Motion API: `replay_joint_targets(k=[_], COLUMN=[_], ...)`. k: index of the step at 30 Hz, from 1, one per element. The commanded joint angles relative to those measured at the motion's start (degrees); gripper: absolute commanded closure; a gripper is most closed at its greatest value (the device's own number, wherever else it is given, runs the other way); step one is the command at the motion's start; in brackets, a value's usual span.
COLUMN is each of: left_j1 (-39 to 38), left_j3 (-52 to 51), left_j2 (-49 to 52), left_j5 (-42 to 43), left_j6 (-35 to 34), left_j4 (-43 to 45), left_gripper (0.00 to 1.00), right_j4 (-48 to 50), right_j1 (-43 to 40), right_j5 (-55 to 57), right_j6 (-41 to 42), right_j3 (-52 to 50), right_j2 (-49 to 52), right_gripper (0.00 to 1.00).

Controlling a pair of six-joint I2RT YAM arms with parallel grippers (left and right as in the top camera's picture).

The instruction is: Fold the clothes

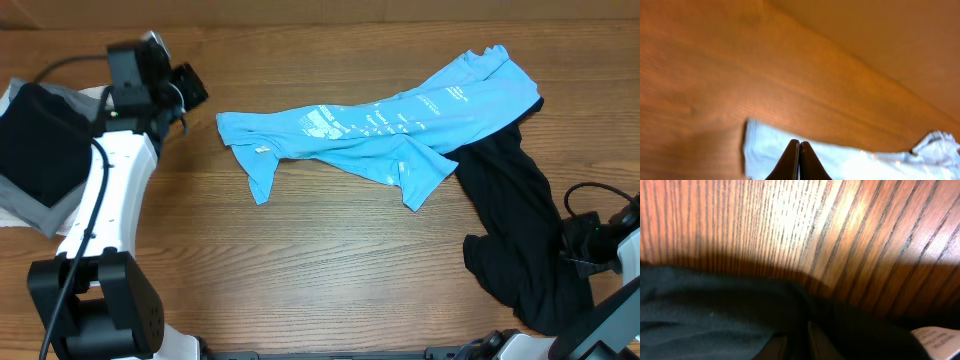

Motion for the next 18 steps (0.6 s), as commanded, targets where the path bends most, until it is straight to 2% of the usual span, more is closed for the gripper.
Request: replay_joint_targets(k=[1, 4, 5, 7, 9, 10, 13, 16, 18], left_j1=[1.0, 0.2, -1.6, -4.7, -8.1, -10.3, -16.9, -23.0, -26.9], left_j3=[6.4, 7.9, 7.8, 7.7, 7.6, 7.6, 7.4, 7.4, 7.4], left_j2=[-0.5, -0.5, -0.4, -0.2, 0.4, 0.9, 3.2, 6.9, 10.8], left_j5=[-2.0, 7.5, 13.4, 14.3, 14.2, 14.1, 14.1, 14.1, 14.2], left_j6=[2.1, 1.0, 0.9, 1.0, 1.7, 2.2, 2.4, 1.7, -1.2], left_j4=[-2.8, -6.4, -9.5, -13.4, -16.1, -16.9, -17.2, -16.7, -15.8], left_gripper=[0.88, 0.88, 0.84, 0.76, 0.65, 0.55, 0.43, 0.35, 0.34], right_j4=[-0.6, -2.5, -4.3, -5.9, -6.5, -6.4, -4.5, -3.7, -2.8], right_j1=[-0.4, 0.1, 1.2, 3.0, 5.7, 7.1, 12.6, 18.1, 21.9], right_j5=[-5.6, -14.3, -15.7, -15.7, -15.7, -15.7, -13.7, -9.2, -5.3], right_j6=[-0.9, -6.7, -7.9, -9.6, -11.1, -11.8, -15.1, -18.6, -21.5], right_j3=[4.3, 7.5, 10.1, 12.8, 15.3, 16.1, 17.2, 17.2, 17.2], right_j2=[-0.1, -0.2, -0.2, -0.2, -0.2, -0.2, -0.2, 0.2, 1.0], right_gripper=[0.80, 0.66, 0.59, 0.50, 0.39, 0.27, 0.09, 0.02, 0.00])
